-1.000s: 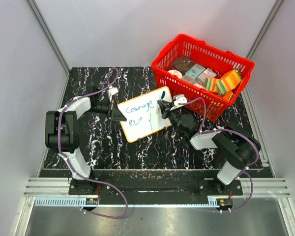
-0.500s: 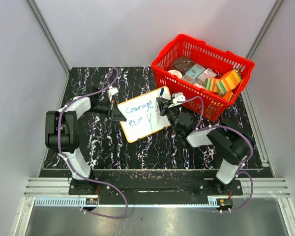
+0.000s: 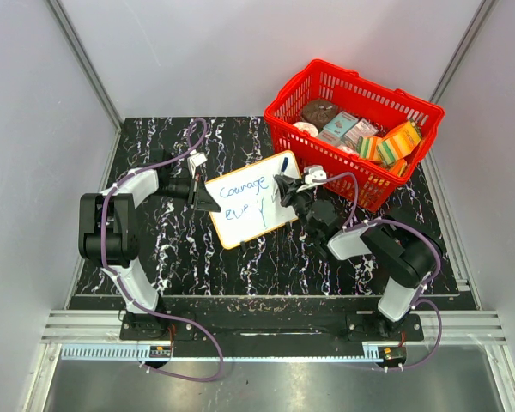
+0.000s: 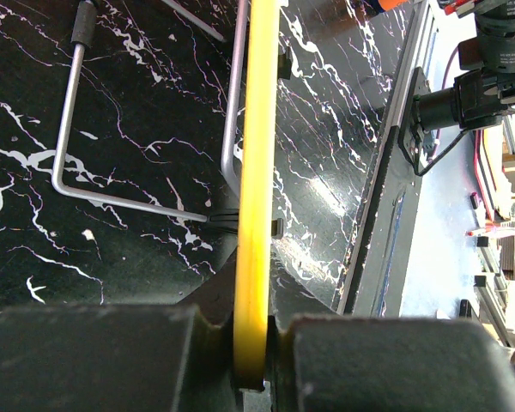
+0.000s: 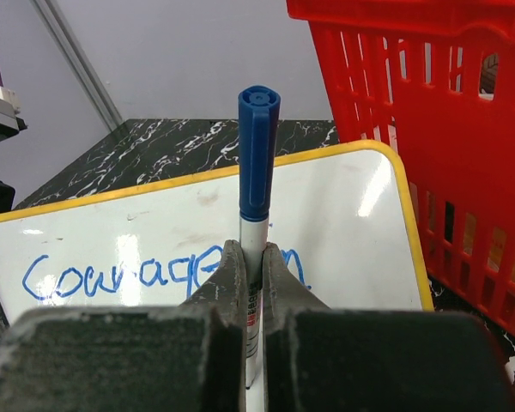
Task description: Write a sentence on the whiteboard
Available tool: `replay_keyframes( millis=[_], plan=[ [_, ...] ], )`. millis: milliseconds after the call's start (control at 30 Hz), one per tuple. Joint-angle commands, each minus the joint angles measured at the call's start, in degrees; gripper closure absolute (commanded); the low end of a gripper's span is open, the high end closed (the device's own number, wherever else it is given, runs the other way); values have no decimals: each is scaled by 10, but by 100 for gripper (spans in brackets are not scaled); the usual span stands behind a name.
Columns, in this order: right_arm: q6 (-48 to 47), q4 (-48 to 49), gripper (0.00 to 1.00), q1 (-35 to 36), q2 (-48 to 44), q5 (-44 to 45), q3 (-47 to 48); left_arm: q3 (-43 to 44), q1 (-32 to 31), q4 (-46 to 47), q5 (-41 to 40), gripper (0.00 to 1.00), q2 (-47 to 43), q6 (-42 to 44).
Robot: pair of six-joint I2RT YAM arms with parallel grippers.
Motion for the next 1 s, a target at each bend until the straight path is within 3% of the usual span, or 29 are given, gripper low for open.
replay_keyframes(
  millis=[0,967],
  plan=[
    [9,122,100,4,9,19,-13,6,-5,5,-107,100,-8,43],
    [-35,111,100,2,8,43,40,5,-5,4,-108,100,-11,43]
  ],
)
